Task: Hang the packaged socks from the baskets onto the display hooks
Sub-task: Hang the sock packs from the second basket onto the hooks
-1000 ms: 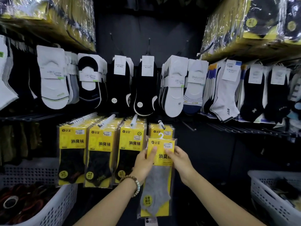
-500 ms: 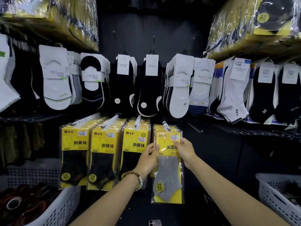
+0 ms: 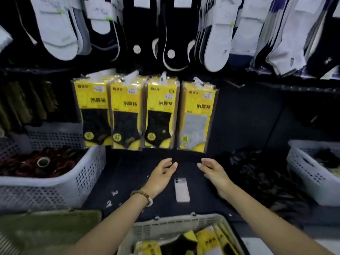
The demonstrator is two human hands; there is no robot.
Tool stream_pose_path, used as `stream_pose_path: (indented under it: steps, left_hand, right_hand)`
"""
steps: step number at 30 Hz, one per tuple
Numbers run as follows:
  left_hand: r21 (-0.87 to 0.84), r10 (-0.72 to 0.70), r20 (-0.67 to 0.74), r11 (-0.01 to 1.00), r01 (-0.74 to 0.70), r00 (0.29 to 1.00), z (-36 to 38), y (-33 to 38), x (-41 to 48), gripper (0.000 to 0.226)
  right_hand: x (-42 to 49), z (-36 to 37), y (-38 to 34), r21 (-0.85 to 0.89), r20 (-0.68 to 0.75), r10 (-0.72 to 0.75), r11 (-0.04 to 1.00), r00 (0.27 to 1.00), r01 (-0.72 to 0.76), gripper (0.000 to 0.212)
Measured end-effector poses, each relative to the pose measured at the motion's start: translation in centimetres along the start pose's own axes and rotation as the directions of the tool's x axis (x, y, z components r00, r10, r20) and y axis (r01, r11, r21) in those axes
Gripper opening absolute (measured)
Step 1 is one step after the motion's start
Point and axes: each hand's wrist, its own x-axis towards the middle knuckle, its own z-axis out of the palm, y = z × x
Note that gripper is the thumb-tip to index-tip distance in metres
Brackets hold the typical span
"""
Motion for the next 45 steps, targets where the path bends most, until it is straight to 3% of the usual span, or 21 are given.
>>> stream_pose_path:
  steps: [5,8,11,13,15,18,22,24,26,29,31,35,38,41,45]
  left_hand:
    - [0.016,-0.262,-0.025,0.965,0.262,0.965,1.2,-12.3,-8.3,0.04]
    - [0.109,-0.364,-0.075,0.922,0.371,0.928,1.9,-17.9,-12.2,0.033]
    - [0.133,-0.55,-0.059,0.823,0.552,0.833,2.0,-21.4,-13.7,0.044]
    - [0.165,-0.589,-0.078,0.788,0.593,0.804,2.0,-22.9,-14.0,0.05]
    - [0.238,-0.595,-0.066,0.77,0.592,0.801,2.2,-23.5,-13.9,0.051]
    - [0.32,-0.529,0.022,0.808,0.495,0.848,3.5,-23.5,-13.1,0.059]
    - [0.416,-0.383,0.188,0.865,0.28,0.905,5.7,-22.6,-12.2,0.065]
    - [0.435,-0.387,0.251,0.864,0.254,0.887,6.6,-22.6,-12.3,0.066]
    - [0.441,-0.399,0.301,0.864,0.244,0.866,7.3,-22.8,-12.5,0.067]
    - [0.429,-0.423,0.336,0.864,0.263,0.841,8.0,-22.8,-13.1,0.065]
    - [0.405,-0.42,0.336,0.873,0.273,0.843,8.4,-22.4,-13.2,0.063]
    - [0.311,-0.42,0.356,0.896,0.318,0.835,9.1,-21.5,-13.4,0.056]
    - [0.254,-0.453,0.345,0.888,0.383,0.822,9.8,-20.4,-13.7,0.047]
    - [0.13,-0.521,0.362,0.849,0.512,0.773,11.3,-19.0,-13.9,0.048]
    - [-0.126,-0.55,0.545,0.692,0.71,0.633,14.4,-16.4,-13.2,0.054]
  right_hand:
    - [-6.6,2.3,13.2,-0.201,0.139,0.298,0.942,0.944,-0.268,0.038]
    - [-9.7,2.8,19.4,-0.301,0.201,0.461,0.869,0.864,-0.394,0.018]
    - [-10.8,2.4,23.0,-0.41,0.306,0.508,0.834,0.805,-0.37,0.018]
    - [-10.4,1.8,23.3,-0.382,0.225,0.492,0.839,0.841,-0.388,0.022]
    - [-9.2,0.6,22.8,-0.404,0.03,0.393,0.846,0.919,-0.348,0.03]
    - [-7.7,-2.1,21.9,-0.677,-0.105,0.24,0.693,0.965,-0.246,0.044]
    - [-7.9,-4.0,22.4,-0.82,-0.071,0.445,0.483,0.893,-0.306,0.089]
    - [-8.4,-4.1,22.9,-0.889,-0.097,0.421,0.371,0.902,-0.269,0.098]
    - [-8.7,-4.5,22.9,-0.899,-0.13,0.405,0.336,0.905,-0.28,0.101]
    - [-9.2,-4.9,23.2,-0.874,-0.142,0.448,0.361,0.883,-0.324,0.106]
    - [-9.5,-4.9,23.3,-0.816,-0.15,0.475,0.436,0.867,-0.38,0.107]
    - [-8.9,-5.5,23.3,-0.73,-0.104,0.526,0.536,0.844,-0.424,0.082]
    - [-9.1,-5.7,23.3,-0.552,-0.036,0.596,0.657,0.802,-0.514,0.086]
    - [-9.6,-5.8,22.8,-0.377,-0.02,0.563,0.761,0.826,-0.528,0.054]
    - [-10.0,-7.7,19.6,-0.153,-0.005,0.449,0.883,0.893,-0.445,0.025]
